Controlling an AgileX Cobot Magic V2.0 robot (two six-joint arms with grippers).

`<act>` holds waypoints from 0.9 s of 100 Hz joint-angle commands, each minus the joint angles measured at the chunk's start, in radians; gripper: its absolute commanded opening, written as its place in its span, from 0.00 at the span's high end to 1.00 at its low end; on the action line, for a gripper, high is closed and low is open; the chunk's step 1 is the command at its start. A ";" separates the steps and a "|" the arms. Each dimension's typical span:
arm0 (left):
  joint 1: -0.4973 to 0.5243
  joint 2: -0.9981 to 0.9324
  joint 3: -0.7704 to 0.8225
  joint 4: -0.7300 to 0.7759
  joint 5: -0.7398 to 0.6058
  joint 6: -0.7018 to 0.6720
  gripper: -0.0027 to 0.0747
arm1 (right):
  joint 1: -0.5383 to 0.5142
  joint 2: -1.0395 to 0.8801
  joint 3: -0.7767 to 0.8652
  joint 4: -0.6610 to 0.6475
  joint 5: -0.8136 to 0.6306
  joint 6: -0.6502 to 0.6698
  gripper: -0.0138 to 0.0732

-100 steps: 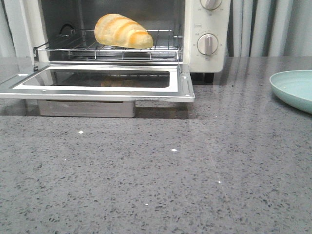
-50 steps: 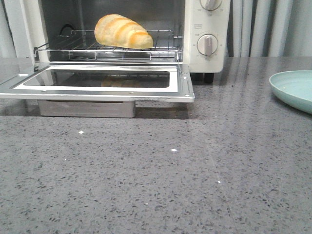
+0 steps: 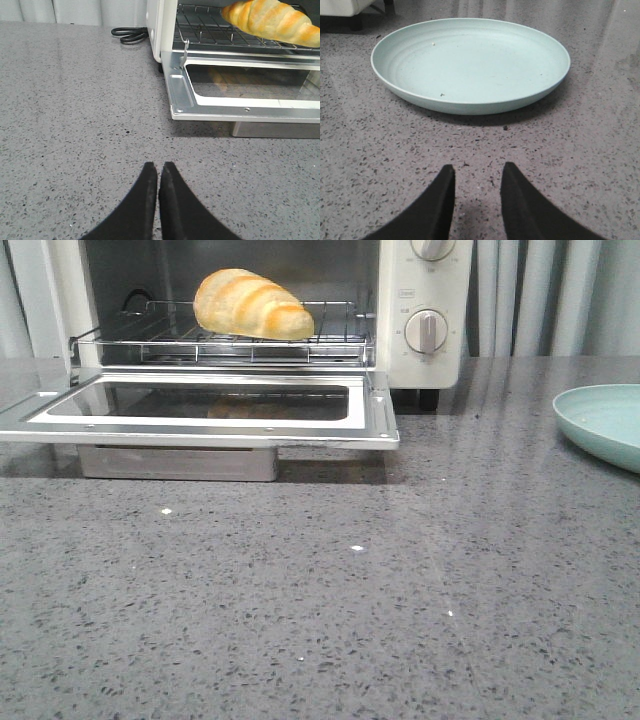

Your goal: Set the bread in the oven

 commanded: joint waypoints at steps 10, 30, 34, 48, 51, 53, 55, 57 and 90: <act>0.002 0.021 -0.029 -0.007 -0.079 -0.008 0.99 | 0.003 -0.021 0.024 -0.020 -0.017 -0.008 0.62; 0.002 0.021 -0.029 -0.007 -0.079 -0.008 0.99 | 0.003 -0.021 0.024 -0.020 -0.017 -0.008 0.62; 0.002 0.021 -0.029 -0.007 -0.079 -0.008 0.99 | 0.003 -0.021 0.024 -0.020 -0.017 -0.008 0.62; 0.002 0.021 -0.024 -0.005 -0.089 -0.008 0.99 | 0.003 -0.021 0.024 -0.020 -0.017 -0.008 0.62; 0.002 0.021 -0.017 0.006 -0.091 -0.008 0.99 | 0.003 -0.021 0.024 -0.020 -0.017 -0.008 0.62; 0.002 0.021 -0.012 0.014 -0.091 -0.008 0.99 | 0.003 -0.021 0.024 -0.020 -0.017 -0.008 0.62; 0.002 0.021 -0.007 0.026 -0.089 -0.008 0.99 | 0.003 -0.021 0.024 -0.020 -0.017 -0.008 0.62; 0.002 0.021 0.000 0.037 -0.089 -0.002 0.99 | 0.003 -0.021 0.024 -0.020 -0.017 -0.008 0.62; 0.103 -0.091 0.141 -0.033 -0.248 0.002 0.99 | 0.003 -0.021 0.024 -0.020 -0.017 -0.008 0.62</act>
